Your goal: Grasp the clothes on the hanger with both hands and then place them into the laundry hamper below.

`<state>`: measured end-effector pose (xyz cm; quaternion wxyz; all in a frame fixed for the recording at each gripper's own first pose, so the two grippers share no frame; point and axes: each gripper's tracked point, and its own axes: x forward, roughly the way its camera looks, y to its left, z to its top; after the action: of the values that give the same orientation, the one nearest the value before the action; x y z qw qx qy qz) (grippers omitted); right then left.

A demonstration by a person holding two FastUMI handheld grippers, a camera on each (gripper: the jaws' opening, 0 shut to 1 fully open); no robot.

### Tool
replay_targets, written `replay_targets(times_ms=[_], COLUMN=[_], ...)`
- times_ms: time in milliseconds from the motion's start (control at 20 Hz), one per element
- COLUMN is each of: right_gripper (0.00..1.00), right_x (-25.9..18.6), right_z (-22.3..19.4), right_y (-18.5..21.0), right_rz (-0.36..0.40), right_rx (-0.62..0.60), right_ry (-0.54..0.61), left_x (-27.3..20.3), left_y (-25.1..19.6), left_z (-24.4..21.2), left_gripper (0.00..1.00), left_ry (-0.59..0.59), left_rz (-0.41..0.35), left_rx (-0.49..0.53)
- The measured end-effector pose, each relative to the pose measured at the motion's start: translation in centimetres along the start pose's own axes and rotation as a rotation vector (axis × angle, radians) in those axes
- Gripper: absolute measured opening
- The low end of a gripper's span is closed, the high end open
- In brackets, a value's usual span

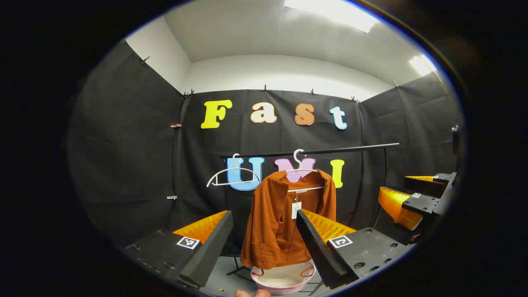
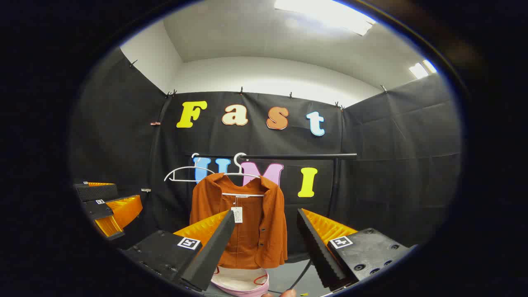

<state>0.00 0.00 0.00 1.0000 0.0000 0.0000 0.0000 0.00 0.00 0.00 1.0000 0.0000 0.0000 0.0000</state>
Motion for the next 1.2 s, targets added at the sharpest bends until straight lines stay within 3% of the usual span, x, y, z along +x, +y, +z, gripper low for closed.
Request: replay_targets(times_ms=[1200], right_gripper=[0.99], right_x=[-0.4], right_z=[0.1], right_y=[0.1], right_rz=[0.001], right_rx=[-0.008], right_ry=[0.024], left_x=[-0.2], left_y=[-0.3], left_z=[0.0], left_gripper=[0.98], left_ry=[-0.019], left_rz=[-0.018], left_rx=[0.036])
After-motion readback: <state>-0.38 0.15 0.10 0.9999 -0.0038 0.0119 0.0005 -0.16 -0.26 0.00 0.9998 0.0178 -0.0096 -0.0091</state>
